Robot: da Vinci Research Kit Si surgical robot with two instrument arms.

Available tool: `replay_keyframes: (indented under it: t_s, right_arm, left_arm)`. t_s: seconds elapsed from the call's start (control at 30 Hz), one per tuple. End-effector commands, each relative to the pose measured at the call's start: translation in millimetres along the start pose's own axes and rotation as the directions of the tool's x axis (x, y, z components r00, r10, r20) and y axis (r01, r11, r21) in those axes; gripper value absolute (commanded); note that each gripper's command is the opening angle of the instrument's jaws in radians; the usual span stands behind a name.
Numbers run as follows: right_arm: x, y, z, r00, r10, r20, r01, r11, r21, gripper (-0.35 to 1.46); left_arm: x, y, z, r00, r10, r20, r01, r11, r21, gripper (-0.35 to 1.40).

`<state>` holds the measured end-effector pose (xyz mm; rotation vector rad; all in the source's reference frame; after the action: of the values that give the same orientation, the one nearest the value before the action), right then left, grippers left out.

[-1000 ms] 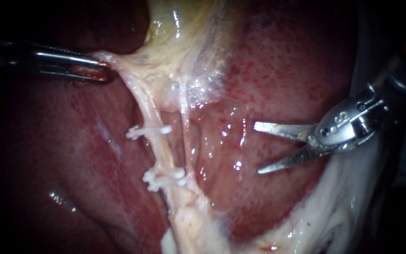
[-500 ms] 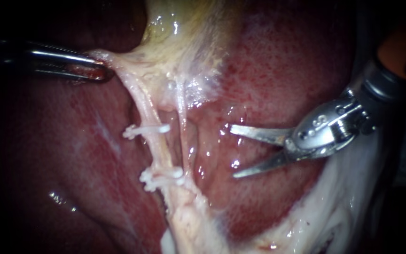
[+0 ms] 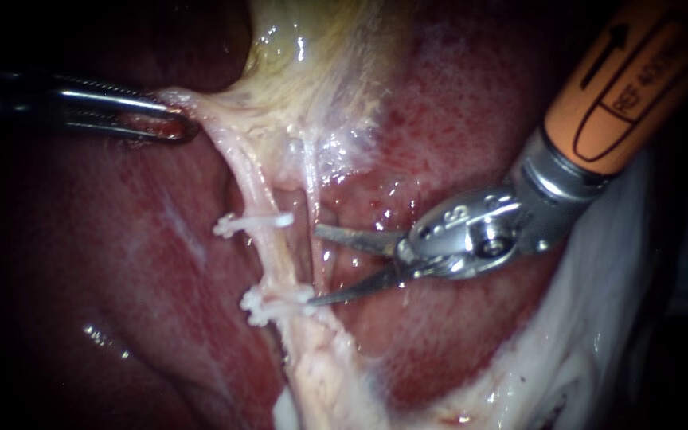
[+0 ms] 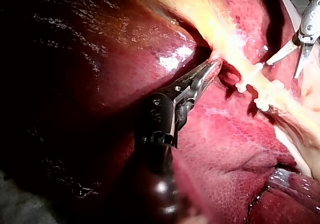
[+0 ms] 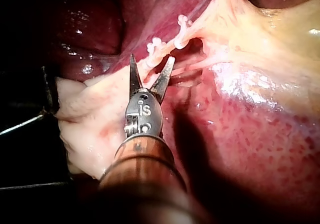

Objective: Go to the cutting position left tube

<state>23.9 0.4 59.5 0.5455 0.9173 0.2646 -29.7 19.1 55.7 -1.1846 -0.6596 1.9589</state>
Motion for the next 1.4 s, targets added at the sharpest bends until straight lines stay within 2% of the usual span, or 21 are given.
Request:
replay_keyframes:
  t_s: [0.03,0.37,0.57,0.87,0.93,1.03,1.4]
  right_arm:
    - [-0.2,0.1,0.4,1.0,0.007,0.004,-0.007,1.0,0.007,1.37]
    - [-1.4,1.6,2.3,1.0,0.026,0.016,-0.027,0.998,0.052,1.32]
    - [-1.1,2.2,3.1,0.999,0.037,-0.009,-0.036,0.998,0.055,1.32]
    - [-0.7,2.3,4.5,0.998,0.037,-0.044,-0.034,0.997,0.07,1.32]
    - [-0.6,2.4,4.9,0.998,0.034,-0.051,-0.029,0.995,0.092,1.32]
    - [-0.4,2.5,5.5,0.999,0.028,-0.042,-0.022,0.991,0.133,1.3]
    - [0.1,2.7,8.4,0.997,0.017,-0.077,-0.003,0.982,0.188,1.3]
  left_arm:
    - [0.0,0.0,0.0,1.0,-0.001,0.0,0.001,1.0,0.001,-0.35]
    - [0.0,0.1,0.1,1.0,-0.001,0.0,0.001,1.0,0.002,-0.35]
    - [0.0,0.1,0.2,1.0,-0.001,-0.002,0.001,1.0,0.006,-0.35]
    - [0.0,0.2,0.3,1.0,-0.001,-0.002,0.001,1.0,0.007,-0.35]
    - [0.1,0.2,0.3,1.0,-0.001,-0.002,0.001,1.0,0.007,-0.35]
    - [0.1,0.2,0.4,1.0,-0.001,-0.002,0.001,1.0,0.007,-0.35]
    - [0.0,0.2,0.5,1.0,-0.001,-0.001,0.001,1.0,0.005,-0.35]
